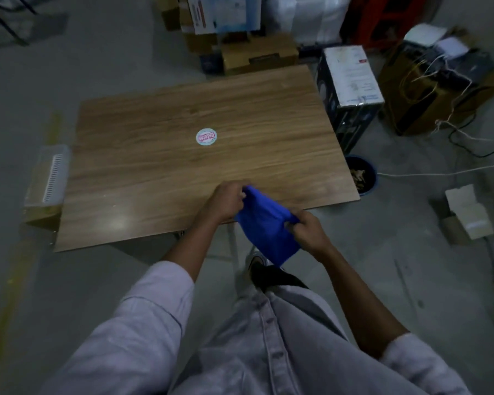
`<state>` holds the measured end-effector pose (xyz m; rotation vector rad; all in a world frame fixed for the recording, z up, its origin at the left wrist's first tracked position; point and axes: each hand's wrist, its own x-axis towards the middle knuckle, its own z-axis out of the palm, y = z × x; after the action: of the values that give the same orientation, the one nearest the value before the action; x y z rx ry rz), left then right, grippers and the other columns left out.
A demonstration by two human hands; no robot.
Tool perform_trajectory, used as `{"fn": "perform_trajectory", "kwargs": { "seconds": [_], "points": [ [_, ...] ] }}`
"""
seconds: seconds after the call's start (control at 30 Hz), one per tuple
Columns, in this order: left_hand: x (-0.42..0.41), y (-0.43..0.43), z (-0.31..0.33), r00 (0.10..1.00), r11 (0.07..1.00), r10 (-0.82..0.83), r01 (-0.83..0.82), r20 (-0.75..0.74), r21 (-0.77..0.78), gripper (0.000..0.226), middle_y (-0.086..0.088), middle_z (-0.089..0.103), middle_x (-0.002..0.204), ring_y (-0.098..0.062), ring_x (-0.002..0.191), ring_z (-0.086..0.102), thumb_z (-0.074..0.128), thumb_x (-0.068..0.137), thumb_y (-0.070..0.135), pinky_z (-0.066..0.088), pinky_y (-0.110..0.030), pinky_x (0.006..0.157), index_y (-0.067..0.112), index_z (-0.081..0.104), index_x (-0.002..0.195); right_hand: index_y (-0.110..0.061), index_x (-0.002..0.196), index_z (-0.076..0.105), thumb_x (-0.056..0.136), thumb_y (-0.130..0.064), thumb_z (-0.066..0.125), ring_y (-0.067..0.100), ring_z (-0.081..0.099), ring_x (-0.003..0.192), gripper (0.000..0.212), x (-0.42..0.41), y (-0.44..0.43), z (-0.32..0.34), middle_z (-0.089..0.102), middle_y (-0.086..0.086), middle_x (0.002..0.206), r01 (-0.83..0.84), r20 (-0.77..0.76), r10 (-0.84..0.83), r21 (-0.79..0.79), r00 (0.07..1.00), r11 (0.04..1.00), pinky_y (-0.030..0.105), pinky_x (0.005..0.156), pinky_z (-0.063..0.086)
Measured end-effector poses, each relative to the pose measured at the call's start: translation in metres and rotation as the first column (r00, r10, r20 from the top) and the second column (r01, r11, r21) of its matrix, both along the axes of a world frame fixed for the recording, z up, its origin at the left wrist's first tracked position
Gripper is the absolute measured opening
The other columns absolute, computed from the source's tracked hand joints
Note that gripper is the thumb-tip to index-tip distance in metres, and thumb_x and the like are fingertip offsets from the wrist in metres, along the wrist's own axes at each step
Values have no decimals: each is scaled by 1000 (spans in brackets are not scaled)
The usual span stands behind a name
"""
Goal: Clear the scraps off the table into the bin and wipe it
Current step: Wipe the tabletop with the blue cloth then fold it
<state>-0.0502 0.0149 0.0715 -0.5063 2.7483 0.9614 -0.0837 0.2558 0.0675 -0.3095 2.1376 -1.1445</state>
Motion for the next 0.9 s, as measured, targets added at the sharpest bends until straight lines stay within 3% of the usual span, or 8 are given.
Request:
{"fn": "perform_trajectory", "kwargs": {
  "seconds": [0.1,0.17,0.3,0.43,0.53,0.6,0.7,0.9],
  "points": [
    [-11,-5,-4,977,972,205,-198,-49,124,44,-12,67,131,-25,123,61,61,95,12,43,-22,95,14,59,139,-14,100,68,90,-10,52,30,63,82,19,-27,-2,21,68,18,93,270,12,-270,-53,963,961,40,65,47],
    [-9,-9,-14,967,951,253,-251,7,183,41,-13,68,129,-24,122,62,62,96,12,40,-17,89,10,61,137,-9,110,67,91,-17,53,31,62,85,25,-51,0,35,69,17,99,339,-154,-341,-39,927,940,41,70,47],
    [4,-16,-41,943,920,317,-332,102,208,33,-12,70,124,-26,117,64,62,96,13,41,-19,84,7,66,129,-7,144,51,101,-17,54,37,60,115,45,-75,-16,45,62,20,132,259,-529,-125,188,840,947,46,93,49],
    [7,-27,-62,906,890,415,-422,76,173,25,-15,73,113,-30,107,66,59,93,6,41,-23,78,4,72,114,-17,139,56,101,-47,51,35,57,120,49,-62,-54,11,61,15,133,-53,-439,276,456,855,888,45,95,45],
    [6,-41,-75,880,882,470,-464,-68,83,26,-18,73,107,-37,105,64,58,87,2,48,-35,89,4,74,108,-18,135,61,95,-65,37,33,52,129,67,-62,-71,-23,60,12,139,37,-504,218,447,835,894,49,103,41],
    [3,-54,-86,870,882,467,-472,-158,7,30,-21,71,110,-39,108,63,61,84,5,44,-39,98,2,72,112,-22,149,47,94,-65,35,33,33,147,71,-71,-83,-49,40,12,158,22,-476,187,400,860,916,53,115,29],
    [-8,-79,-116,877,887,416,-450,-241,-106,47,-22,64,131,-41,127,54,53,88,25,32,-42,111,1,67,125,-36,161,18,97,-69,31,27,-3,157,74,-85,-100,-93,2,4,171,-94,-411,315,474,856,876,58,124,3],
    [-18,-132,-141,899,889,334,-400,-283,-224,50,-7,44,157,-29,149,32,43,101,35,23,-52,121,12,55,143,-35,161,19,99,-71,29,30,0,157,72,-108,-180,-119,6,5,171,149,-552,223,549,804,822,62,122,8]
  ]
}}
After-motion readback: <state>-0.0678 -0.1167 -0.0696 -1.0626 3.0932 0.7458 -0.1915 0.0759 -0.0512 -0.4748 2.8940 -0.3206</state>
